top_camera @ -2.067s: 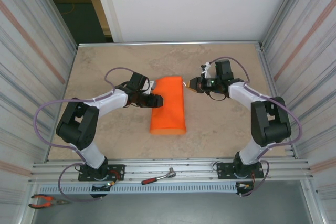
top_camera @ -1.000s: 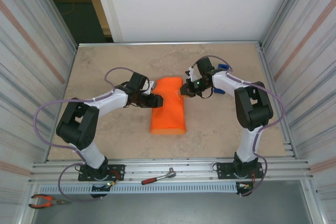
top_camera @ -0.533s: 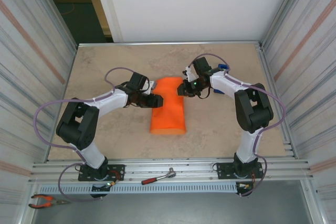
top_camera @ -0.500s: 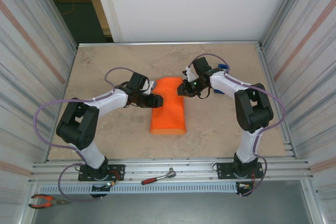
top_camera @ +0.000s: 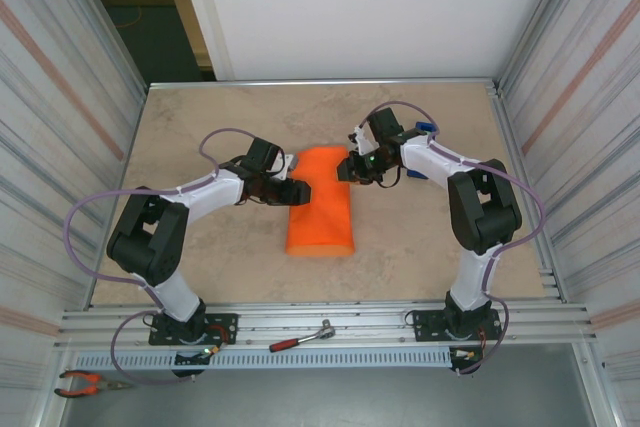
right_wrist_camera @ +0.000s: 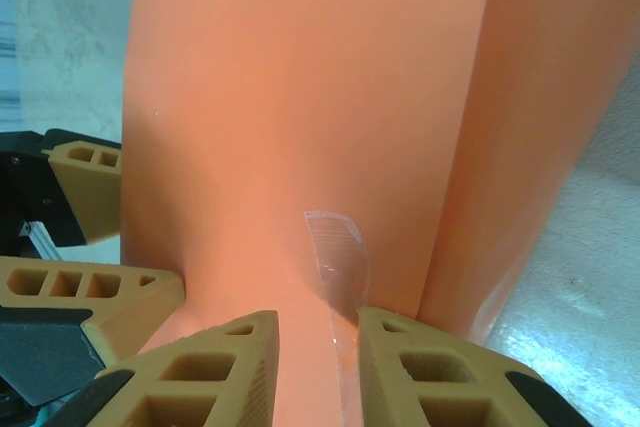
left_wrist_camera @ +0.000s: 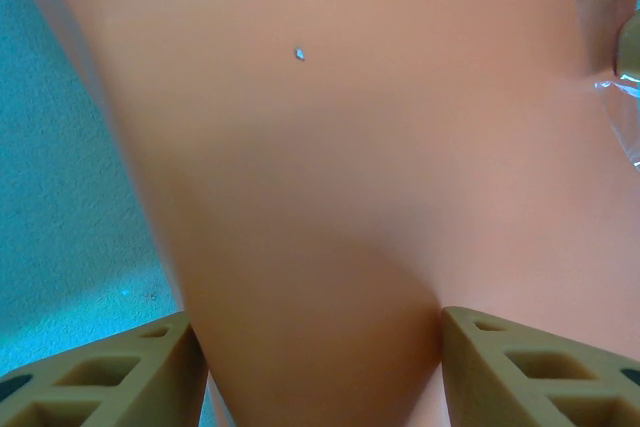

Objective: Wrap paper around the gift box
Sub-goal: Wrap the gift box with the wrapping paper.

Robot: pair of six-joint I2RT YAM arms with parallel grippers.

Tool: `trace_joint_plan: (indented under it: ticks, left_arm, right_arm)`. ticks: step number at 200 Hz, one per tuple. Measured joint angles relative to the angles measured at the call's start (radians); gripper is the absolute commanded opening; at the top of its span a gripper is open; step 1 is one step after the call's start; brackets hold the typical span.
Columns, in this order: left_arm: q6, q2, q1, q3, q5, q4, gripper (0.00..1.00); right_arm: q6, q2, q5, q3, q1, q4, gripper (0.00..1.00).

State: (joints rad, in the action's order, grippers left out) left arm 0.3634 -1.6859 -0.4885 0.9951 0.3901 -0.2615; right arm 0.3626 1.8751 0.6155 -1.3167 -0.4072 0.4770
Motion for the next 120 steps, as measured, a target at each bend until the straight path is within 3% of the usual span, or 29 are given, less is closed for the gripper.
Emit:
trace_joint_plan:
  ticks: [54,120]
  left_arm:
    - [0.000,0.000,0.000,0.000,0.000,0.000,0.59]
    - [0.000,-0.007,-0.005,0.005,-0.003,0.013,0.59]
  right_arm:
    - [0.003,-0.004,-0.002,0.000,0.002,0.003,0.27]
    - [0.021,-0.016,0.001,0.010,0.004,-0.004,0.40]
